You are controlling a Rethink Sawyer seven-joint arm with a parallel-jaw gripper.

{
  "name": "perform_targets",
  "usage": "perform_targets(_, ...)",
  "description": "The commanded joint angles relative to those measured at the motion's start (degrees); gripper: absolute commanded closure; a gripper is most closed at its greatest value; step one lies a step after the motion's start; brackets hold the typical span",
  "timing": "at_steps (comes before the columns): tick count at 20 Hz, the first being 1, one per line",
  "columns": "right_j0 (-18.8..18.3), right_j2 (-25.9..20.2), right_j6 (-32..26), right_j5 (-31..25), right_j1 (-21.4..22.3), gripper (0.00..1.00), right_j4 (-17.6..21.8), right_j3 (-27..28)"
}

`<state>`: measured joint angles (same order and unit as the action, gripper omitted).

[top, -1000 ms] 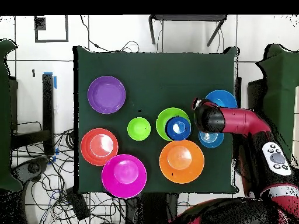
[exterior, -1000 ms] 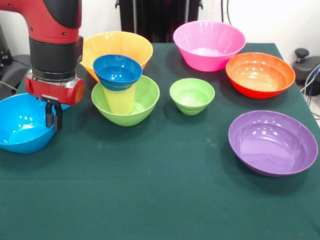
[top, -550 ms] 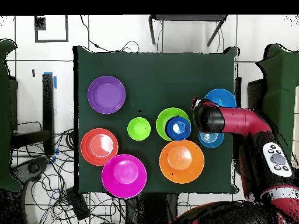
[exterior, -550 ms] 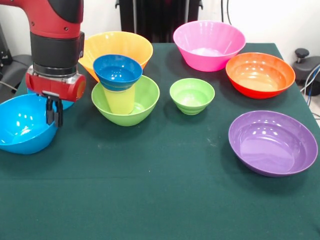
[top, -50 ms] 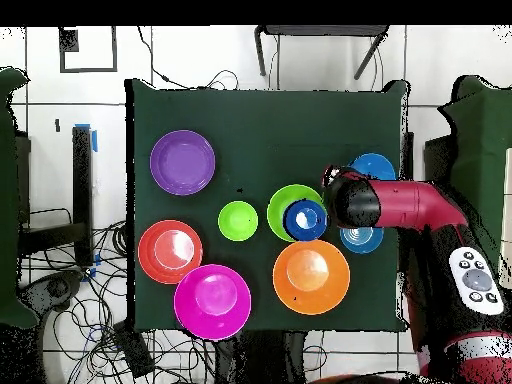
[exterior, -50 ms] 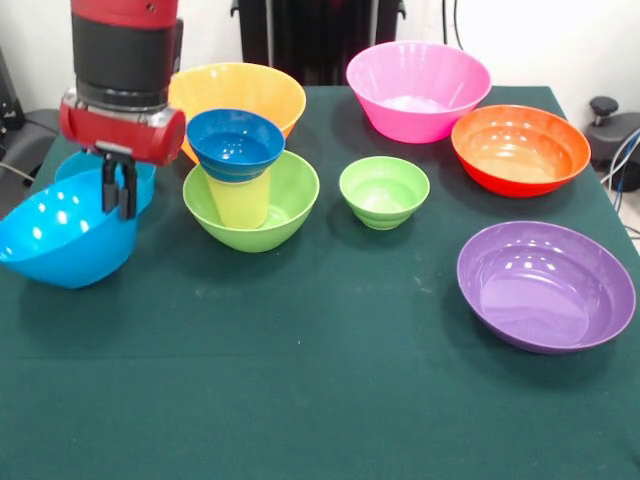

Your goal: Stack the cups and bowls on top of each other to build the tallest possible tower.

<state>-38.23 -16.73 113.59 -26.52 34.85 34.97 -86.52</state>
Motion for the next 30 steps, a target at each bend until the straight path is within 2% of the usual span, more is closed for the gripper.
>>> perform_targets(1,3.66,-2.89,-7.09,-11.32,6.47,1.00,-2.17,-4.23)
perform_targets(7,6.57,-1.53,-5.34,-17.75,10.65,1.00,-4.36,-4.18)
perform_targets(13,7.88,-0.69,-4.85,-21.00,13.04,1.00,-4.96,-4.18)
perform_targets(17,9.16,0.49,-3.56,-23.26,16.27,1.00,-5.69,-5.74)
perform_targets(25,12.25,3.17,-0.03,-24.85,20.01,1.00,-6.46,-8.19)
perform_targets(30,14.41,5.04,3.86,-22.85,20.27,1.00,-8.17,-11.31)
